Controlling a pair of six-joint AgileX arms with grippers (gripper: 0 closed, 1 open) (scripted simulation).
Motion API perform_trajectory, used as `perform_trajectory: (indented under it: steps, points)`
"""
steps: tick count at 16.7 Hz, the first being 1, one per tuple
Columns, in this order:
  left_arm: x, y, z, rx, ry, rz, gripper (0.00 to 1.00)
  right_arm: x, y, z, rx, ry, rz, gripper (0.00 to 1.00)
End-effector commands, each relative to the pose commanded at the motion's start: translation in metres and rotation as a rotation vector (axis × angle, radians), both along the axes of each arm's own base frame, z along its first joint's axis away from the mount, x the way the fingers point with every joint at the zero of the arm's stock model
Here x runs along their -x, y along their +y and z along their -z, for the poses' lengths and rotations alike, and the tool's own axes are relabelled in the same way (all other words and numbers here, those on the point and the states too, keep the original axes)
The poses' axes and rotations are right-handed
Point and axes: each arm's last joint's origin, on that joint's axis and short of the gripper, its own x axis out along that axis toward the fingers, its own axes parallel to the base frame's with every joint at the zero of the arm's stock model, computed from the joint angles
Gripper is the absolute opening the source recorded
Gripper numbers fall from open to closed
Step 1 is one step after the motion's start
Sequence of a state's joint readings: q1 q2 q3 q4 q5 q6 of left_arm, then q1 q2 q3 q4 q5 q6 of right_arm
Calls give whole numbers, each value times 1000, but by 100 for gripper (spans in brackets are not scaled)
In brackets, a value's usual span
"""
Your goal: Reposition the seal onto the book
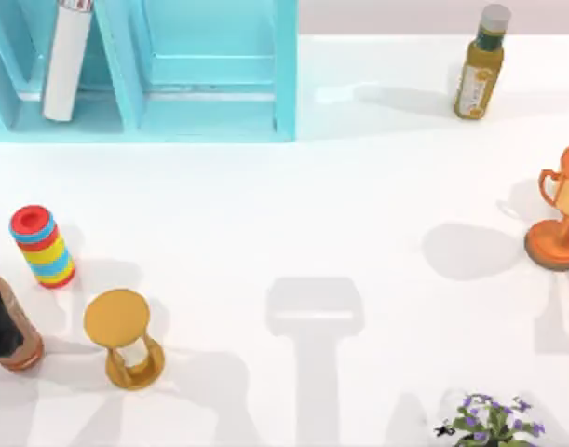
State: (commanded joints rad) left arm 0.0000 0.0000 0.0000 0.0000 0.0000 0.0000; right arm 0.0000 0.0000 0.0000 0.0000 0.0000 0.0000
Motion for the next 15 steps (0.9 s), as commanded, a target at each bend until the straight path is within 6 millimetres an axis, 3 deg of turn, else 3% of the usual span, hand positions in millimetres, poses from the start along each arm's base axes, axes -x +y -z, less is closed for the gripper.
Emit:
perform_trajectory:
  steps: [4, 9, 12, 15]
  points:
    - [-1, 0, -5, -6, -2, -3, 100, 0, 0, 0, 0, 0, 0, 100]
    - [-17, -2, -37, -56, 15, -24, 100, 0, 0, 0, 0, 0, 0, 100]
    - [-47, -4, -57, -103, 63, -39, 100, 0, 0, 0, 0, 0, 0, 100]
    - [-91, -10, -66, -160, 130, -50, 100, 0, 0, 0, 0, 0, 0, 100]
